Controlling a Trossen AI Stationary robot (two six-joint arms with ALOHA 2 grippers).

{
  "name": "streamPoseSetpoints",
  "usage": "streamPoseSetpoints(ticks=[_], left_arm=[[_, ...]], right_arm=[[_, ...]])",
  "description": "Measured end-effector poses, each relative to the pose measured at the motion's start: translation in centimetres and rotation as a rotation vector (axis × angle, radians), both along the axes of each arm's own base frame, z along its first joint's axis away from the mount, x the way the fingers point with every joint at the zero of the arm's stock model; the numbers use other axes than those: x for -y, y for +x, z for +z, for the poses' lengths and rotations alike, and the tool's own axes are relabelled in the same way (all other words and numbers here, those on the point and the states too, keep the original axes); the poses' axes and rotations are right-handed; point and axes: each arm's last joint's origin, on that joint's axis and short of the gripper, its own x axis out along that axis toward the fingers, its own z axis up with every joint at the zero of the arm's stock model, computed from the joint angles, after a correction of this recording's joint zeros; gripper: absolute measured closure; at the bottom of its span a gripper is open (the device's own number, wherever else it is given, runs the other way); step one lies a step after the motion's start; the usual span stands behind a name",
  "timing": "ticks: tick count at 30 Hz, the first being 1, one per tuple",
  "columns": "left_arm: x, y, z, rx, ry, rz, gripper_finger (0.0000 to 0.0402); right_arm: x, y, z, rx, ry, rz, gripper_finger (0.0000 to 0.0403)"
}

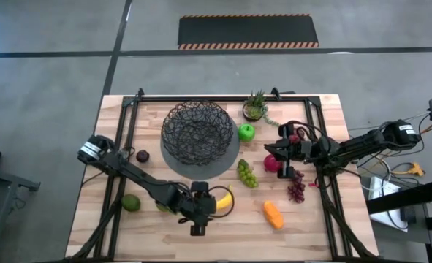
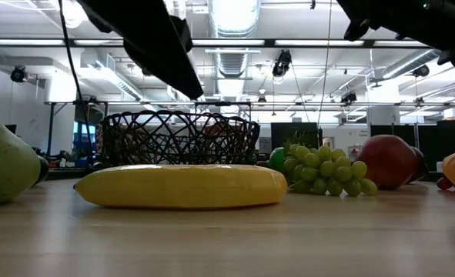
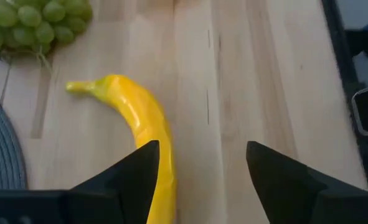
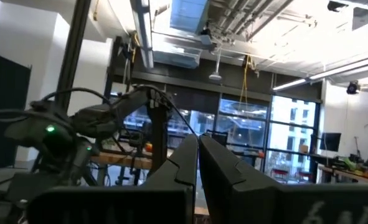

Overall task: Build produce basket
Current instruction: Put the banana into the black wire basket

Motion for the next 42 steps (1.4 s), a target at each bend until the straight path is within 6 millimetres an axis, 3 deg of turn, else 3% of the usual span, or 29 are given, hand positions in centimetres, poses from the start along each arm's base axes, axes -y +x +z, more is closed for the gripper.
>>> streamPoseSetpoints(ticks=[10,33,42], left_arm=[[0.9,1.6,0.8,-0.080,0.053,-0.003,0.0176],[-0.9,3.4,-2.1,-0.121,0.066,0.006,0.0176],[-1.8,3.1,-4.6,-0.120,0.012,0.021,0.0176]], right_arm=[[0.0,0.0,0.0,-0.004,0.001,0.000,0.0394],[0.0,0.1,-0.3,-0.027,0.004,0.003,0.0394],[0.0,0.1,-0.3,-0.032,-0.008,-0.003,0.0394]])
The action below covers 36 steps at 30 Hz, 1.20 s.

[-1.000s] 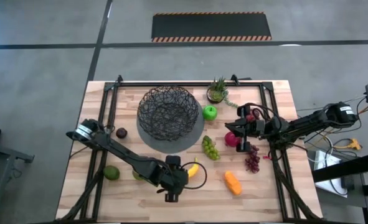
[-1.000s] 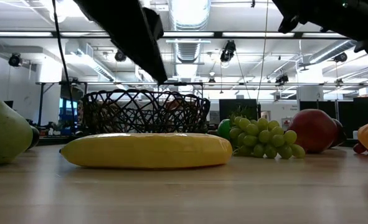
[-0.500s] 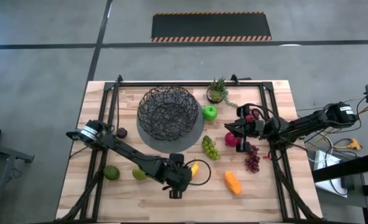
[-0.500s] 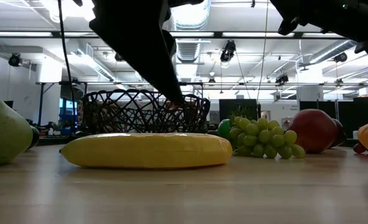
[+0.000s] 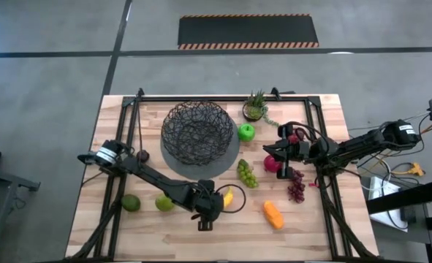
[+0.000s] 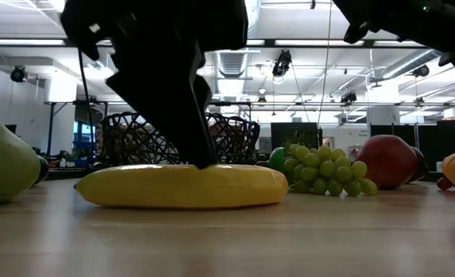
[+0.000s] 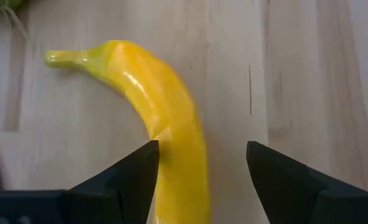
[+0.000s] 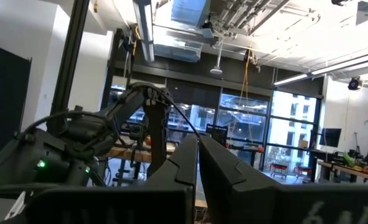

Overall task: Build produce basket
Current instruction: Put the banana into the black wire basket

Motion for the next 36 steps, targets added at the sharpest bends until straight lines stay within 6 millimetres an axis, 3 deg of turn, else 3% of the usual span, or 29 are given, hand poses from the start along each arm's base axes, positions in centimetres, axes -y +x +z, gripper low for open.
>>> streamPoseSetpoints(ticks=[13,23,26,30,36], left_arm=[[-1.7,-0.5,-3.0,0.047,-0.107,-0.009,0.0183],[-1.9,-0.6,-3.2,0.039,-0.145,-0.058,0.0288],[-1.9,-0.6,-3.1,0.038,-0.151,-0.066,0.0291],[-2.0,-0.8,-2.0,0.064,-0.142,-0.093,0.0291],[-2.3,-1.7,2.8,0.206,-0.126,-0.168,0.0291]], right_arm=[[0.0,0.0,0.0,-0.002,-0.011,-0.005,0.0394],[0.0,0.0,0.0,-0.002,-0.010,-0.006,0.0394],[0.0,0.0,0.0,-0.002,-0.010,-0.006,0.0394],[0.0,0.0,-0.1,-0.012,-0.010,-0.006,0.0394],[0.0,0.1,-0.1,-0.016,-0.018,-0.025,0.0394]])
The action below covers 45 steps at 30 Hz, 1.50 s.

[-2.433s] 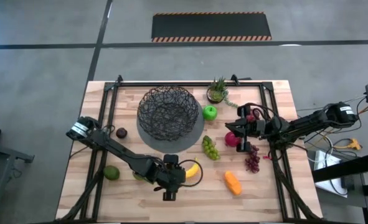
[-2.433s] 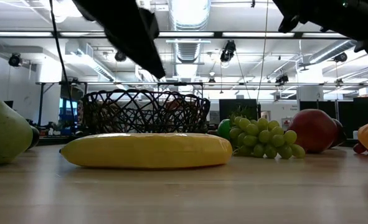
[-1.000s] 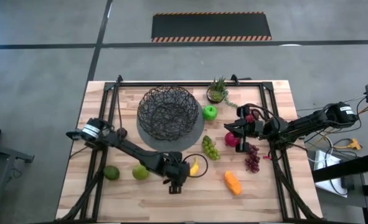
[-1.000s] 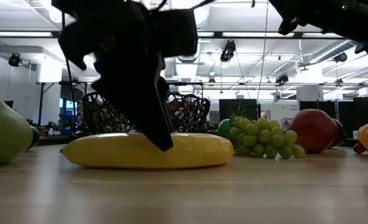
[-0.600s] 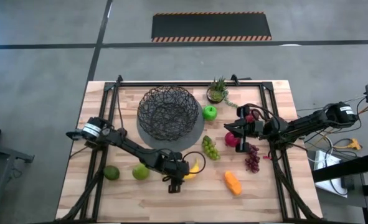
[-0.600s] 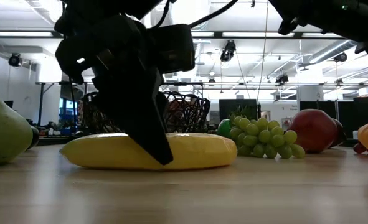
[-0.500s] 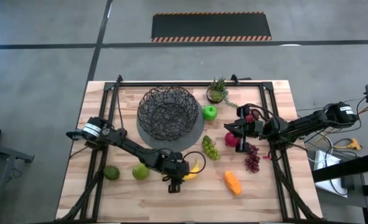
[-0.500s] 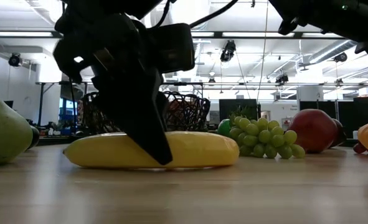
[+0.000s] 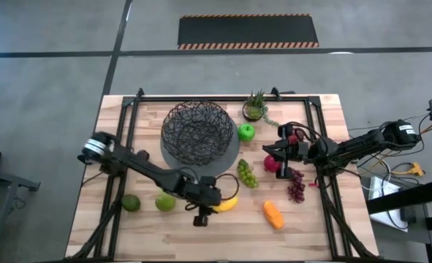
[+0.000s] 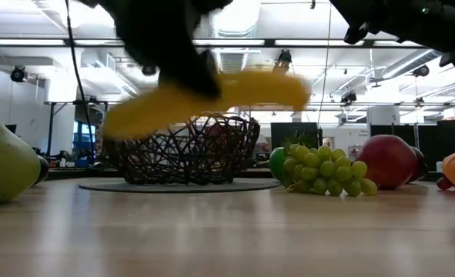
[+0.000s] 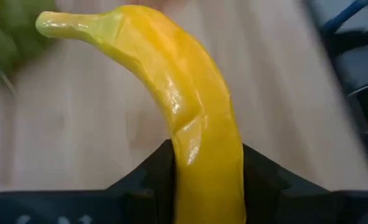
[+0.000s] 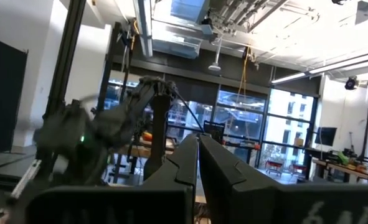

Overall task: Build produce basket
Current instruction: Put the banana into the black wire basket

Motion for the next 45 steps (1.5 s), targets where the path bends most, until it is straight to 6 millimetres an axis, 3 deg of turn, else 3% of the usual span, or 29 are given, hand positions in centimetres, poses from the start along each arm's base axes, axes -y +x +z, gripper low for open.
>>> streamPoseSetpoints(ticks=[8,13,17,24,29,36,45], left_arm=[[-3.4,-3.5,5.9,0.066,0.215,0.034,0.0291],[-7.6,-5.5,8.7,0.062,0.308,0.085,0.0291],[-11.4,-6.3,9.6,0.041,0.376,0.134,0.0291],[-17.7,-7.0,9.8,0.011,0.406,0.190,0.0291],[-21.1,-7.7,9.5,-0.026,0.424,0.235,0.0288],[-24.0,-7.9,7.9,-0.100,0.351,0.262,0.0285],[-26.2,-6.2,3.6,-0.251,0.307,0.279,0.0283]], right_arm=[[0.0,0.0,0.0,-0.003,-0.010,-0.008,0.0394],[0.0,0.0,0.0,-0.003,-0.016,-0.011,0.0394],[0.0,0.0,0.0,-0.003,-0.018,-0.012,0.0394],[0.0,0.0,0.0,-0.003,-0.025,-0.023,0.0394],[0.1,0.0,0.0,-0.004,-0.025,-0.045,0.0394],[0.1,0.0,0.0,-0.004,-0.021,-0.045,0.0394],[0.1,0.0,-0.1,-0.012,-0.012,-0.042,0.0394]])
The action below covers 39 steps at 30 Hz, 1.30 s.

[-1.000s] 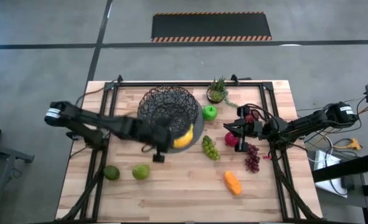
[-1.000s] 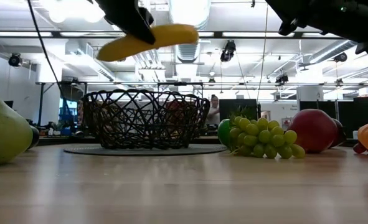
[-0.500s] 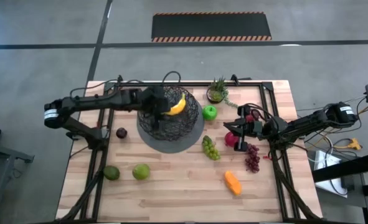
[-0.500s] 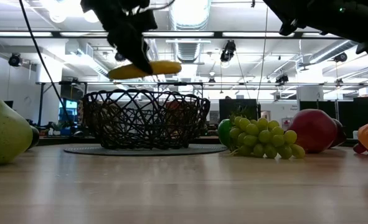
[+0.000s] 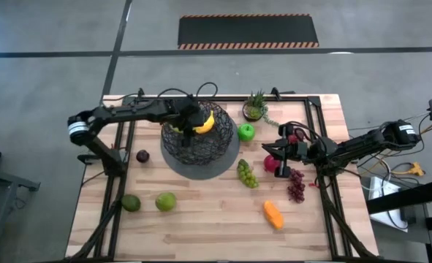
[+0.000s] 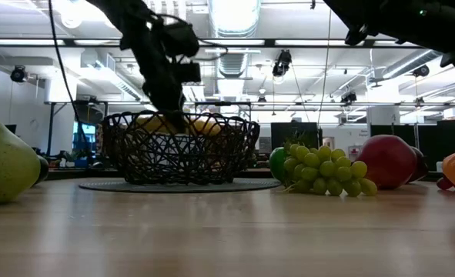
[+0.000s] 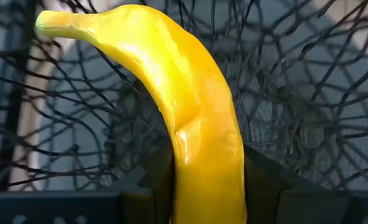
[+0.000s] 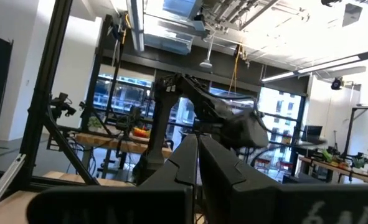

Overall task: Build produce basket
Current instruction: Put the banana into the black wire basket

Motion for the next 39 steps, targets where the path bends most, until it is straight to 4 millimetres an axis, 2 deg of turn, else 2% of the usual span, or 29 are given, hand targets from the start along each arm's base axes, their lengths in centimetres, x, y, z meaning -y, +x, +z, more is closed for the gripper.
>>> streamPoseSetpoints(ticks=[3,7,19,29,39], left_arm=[[-0.2,0.4,-1.1,-0.035,-0.015,0.001,0.0282],[-0.3,0.6,-1.6,-0.051,-0.019,-0.004,0.0282],[-0.4,0.6,-1.5,-0.054,0.000,-0.016,0.0281],[-0.4,0.6,-1.5,-0.054,0.002,-0.016,0.0256],[-0.4,0.6,-1.5,-0.051,0.002,-0.013,0.0253]], right_arm=[[0.0,0.0,0.0,-0.002,0.001,0.000,0.0394],[0.0,0.0,0.0,-0.004,0.000,0.000,0.0394],[0.0,0.0,0.0,-0.004,0.001,-0.003,0.0394],[0.0,0.0,-0.1,-0.006,0.001,-0.003,0.0394],[0.0,0.0,-0.1,-0.009,0.001,-0.003,0.0394]])
